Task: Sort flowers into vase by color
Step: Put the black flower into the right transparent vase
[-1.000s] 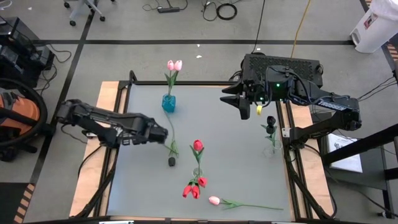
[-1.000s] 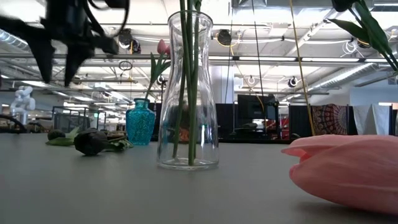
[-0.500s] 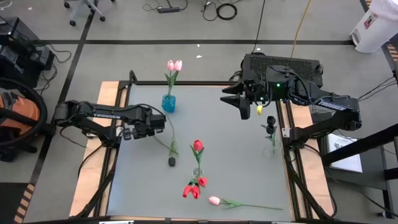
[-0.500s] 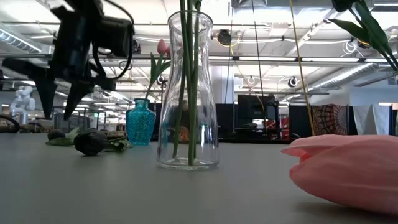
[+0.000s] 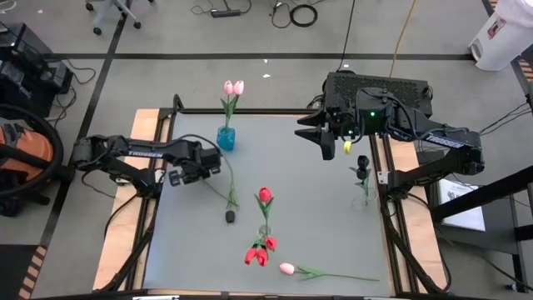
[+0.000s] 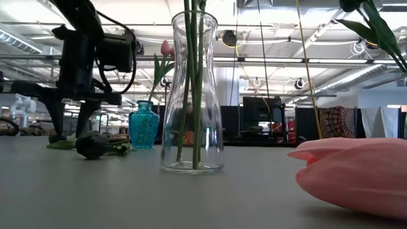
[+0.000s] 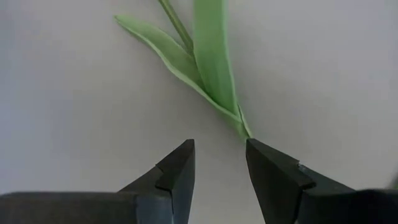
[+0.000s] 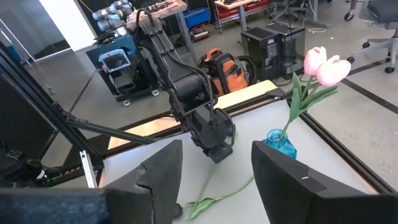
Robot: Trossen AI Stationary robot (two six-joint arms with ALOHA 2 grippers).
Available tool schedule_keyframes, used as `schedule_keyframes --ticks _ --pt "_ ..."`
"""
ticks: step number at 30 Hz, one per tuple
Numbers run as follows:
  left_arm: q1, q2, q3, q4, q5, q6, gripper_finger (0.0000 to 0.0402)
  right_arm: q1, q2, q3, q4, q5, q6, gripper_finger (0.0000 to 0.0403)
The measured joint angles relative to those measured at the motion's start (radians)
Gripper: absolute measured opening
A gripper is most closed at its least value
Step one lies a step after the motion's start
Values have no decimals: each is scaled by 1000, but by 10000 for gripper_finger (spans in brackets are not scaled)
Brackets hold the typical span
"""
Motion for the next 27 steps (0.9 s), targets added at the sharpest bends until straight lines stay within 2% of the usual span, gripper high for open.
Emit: schedule_keyframes --ticks 9,27 --pt "42 0 -67 126 -11 -3 150 0 0 0 0 0 0 185" --pt "121 0 -68 73 -110 27 150 0 0 0 0 0 0 185"
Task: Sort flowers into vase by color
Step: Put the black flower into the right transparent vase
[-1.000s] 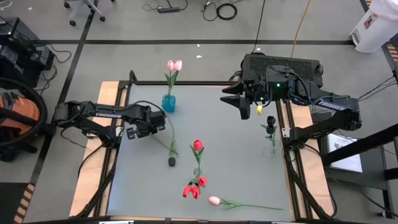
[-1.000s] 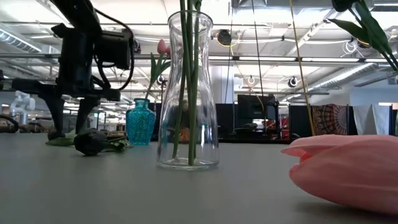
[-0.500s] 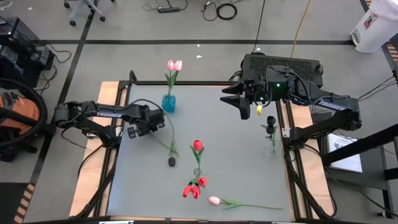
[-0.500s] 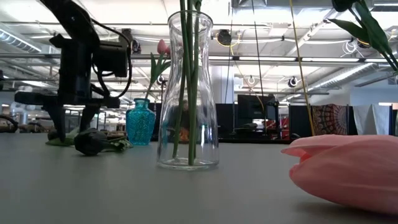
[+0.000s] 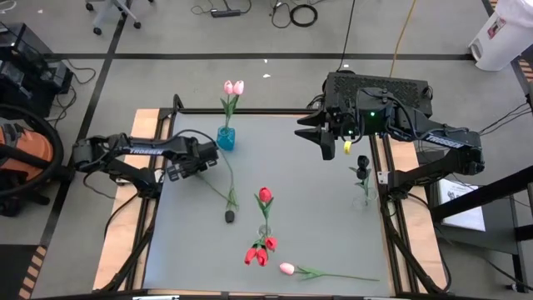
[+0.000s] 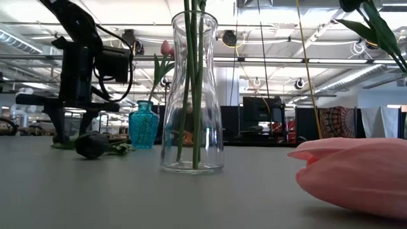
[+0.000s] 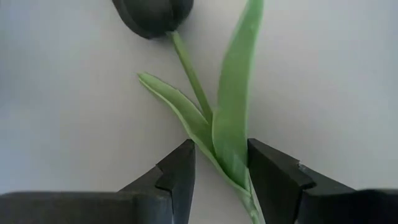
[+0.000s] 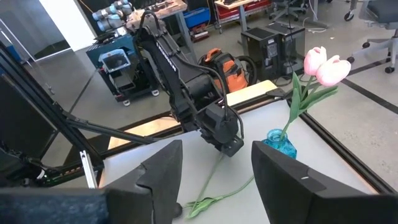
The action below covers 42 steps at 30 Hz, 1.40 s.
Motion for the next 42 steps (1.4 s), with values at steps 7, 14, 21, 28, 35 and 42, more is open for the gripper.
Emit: schedule_keyframes --ticks 7,14,21,28,35,42 --pt "27 0 0 -29 -13 25 150 0 0 0 0 0 0 185" --pt "32 0 0 -26 -58 25 150 0 0 0 0 0 0 185" --pt "33 0 -18 -10 -52 17 150 0 0 0 0 0 0 185" --pt "28 -3 -65 48 -3 19 150 0 0 0 0 0 0 185" --pt "27 -2 -66 51 -7 23 150 0 0 0 0 0 0 185" --pt "27 0 -54 50 -7 77 107 0 0 0 0 0 0 185"
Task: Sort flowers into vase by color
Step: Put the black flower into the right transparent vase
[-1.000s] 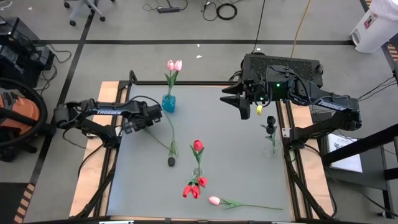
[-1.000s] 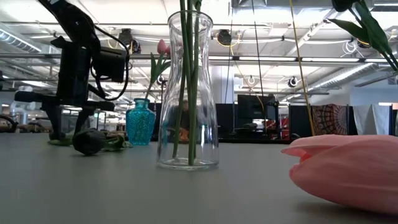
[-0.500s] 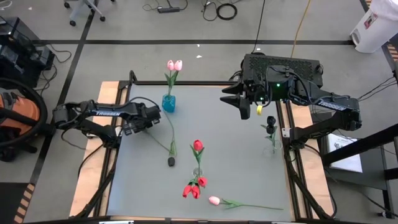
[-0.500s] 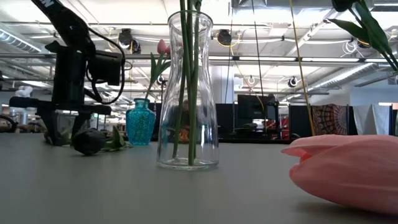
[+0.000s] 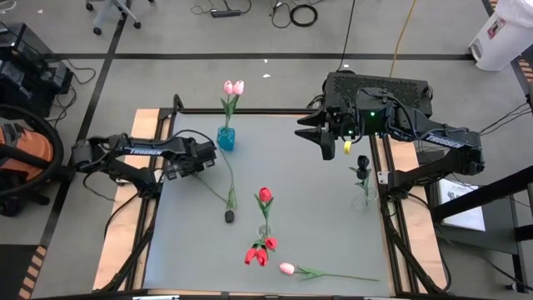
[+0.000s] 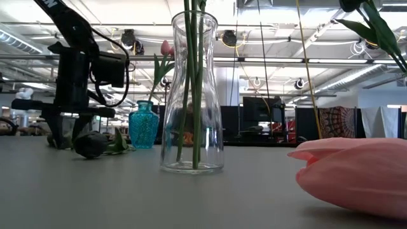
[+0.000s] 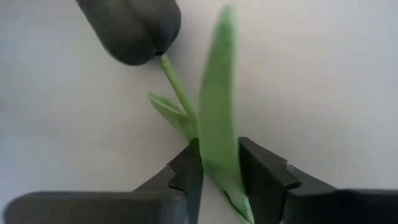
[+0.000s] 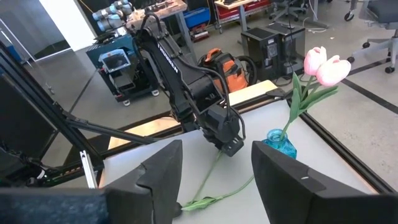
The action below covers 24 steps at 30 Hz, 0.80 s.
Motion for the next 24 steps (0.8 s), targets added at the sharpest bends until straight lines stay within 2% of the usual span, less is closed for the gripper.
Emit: schedule_keyframes --ticks 7,11,24 --pt "0 1 18 -1 22 24 34 0 0 0 0 0 0 185" --pt "-1 1 30 1 57 53 10 0 0 0 0 0 0 185" --pt "-5 1 184 -54 66 147 35 0 0 0 0 0 0 185"
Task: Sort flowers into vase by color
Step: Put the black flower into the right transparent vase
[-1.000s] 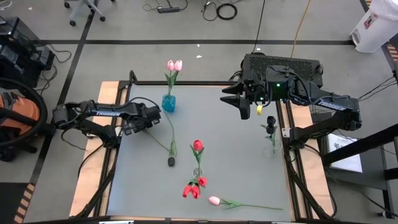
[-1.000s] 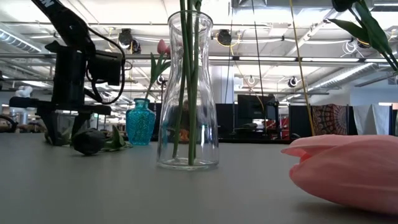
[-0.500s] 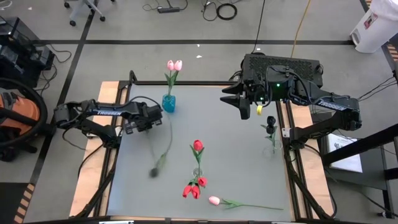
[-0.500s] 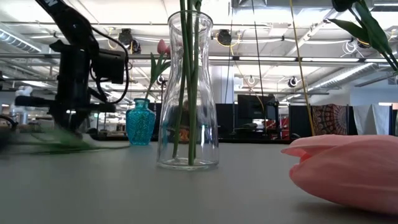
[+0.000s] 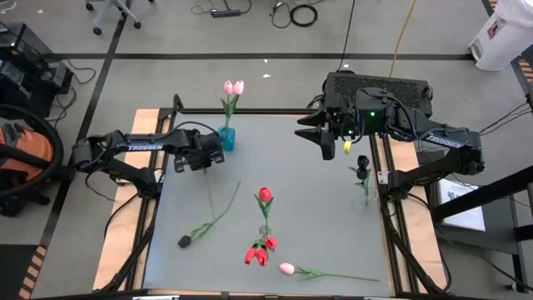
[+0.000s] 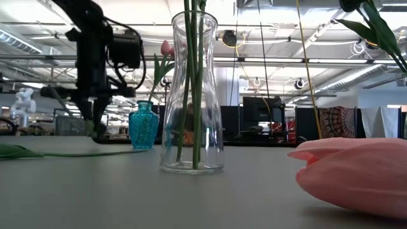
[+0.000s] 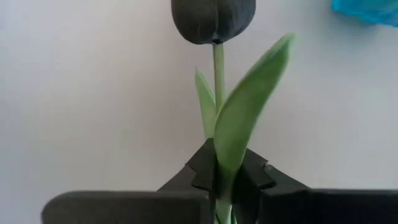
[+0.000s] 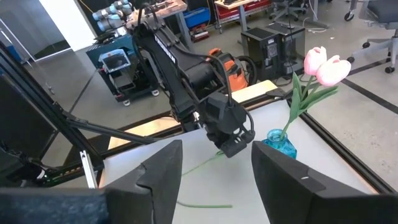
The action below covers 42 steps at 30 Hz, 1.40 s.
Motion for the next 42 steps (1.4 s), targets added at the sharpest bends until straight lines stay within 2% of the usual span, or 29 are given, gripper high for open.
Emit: schedule_keyframes --ticks 12,19,29,42 --pt "-61 -1 249 -373 -127 8 37 0 0 0 0 0 0 185" --pt "-109 -2 391 -530 -200 -1 37 0 0 0 0 0 0 185" --pt "-208 -2 541 -555 -234 -2 37 0 0 0 0 0 0 185" --pt "-448 -2 764 -548 -390 -51 37 0 0 0 0 0 0 185"
